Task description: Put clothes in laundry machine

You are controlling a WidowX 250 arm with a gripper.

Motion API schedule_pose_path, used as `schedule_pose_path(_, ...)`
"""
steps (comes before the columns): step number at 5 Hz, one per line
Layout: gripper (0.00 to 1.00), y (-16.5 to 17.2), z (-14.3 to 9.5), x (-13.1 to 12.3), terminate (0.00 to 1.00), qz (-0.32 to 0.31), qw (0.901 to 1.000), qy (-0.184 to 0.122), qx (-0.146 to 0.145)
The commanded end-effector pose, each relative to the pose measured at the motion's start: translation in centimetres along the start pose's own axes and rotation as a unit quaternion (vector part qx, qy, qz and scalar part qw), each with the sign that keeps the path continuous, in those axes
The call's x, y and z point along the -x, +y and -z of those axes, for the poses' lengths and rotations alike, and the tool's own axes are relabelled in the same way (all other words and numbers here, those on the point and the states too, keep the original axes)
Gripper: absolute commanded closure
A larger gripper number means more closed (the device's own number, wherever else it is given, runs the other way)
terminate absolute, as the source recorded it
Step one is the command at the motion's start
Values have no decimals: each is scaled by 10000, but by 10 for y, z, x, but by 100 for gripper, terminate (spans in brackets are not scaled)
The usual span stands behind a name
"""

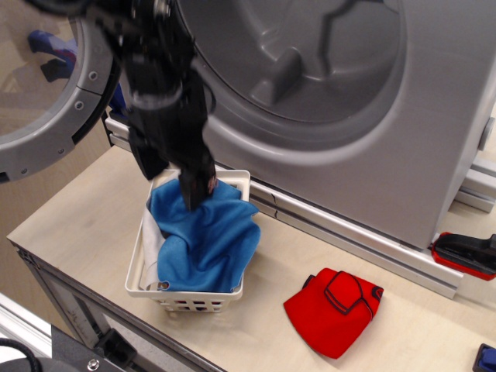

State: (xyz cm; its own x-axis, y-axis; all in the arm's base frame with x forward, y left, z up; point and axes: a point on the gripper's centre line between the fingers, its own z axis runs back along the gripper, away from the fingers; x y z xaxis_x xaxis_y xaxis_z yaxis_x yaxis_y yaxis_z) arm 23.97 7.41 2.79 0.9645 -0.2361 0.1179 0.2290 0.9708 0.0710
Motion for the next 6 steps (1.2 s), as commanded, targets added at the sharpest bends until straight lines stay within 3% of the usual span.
schedule_pose_path(1,0,-9,36,6,0,823,9965,-152,-32)
schedule_pose_path(3,0,-16,75,4,0,602,9981,-96,-104)
schedule_pose_path(4,0,-15,89,3,0,428,9989,162,71)
schedule_pose_path(5,100,-12,93,1,0,232,9996,156,72)
schedule_pose_path(6,100,-6,80,-2,0,113,9999,-23,-93)
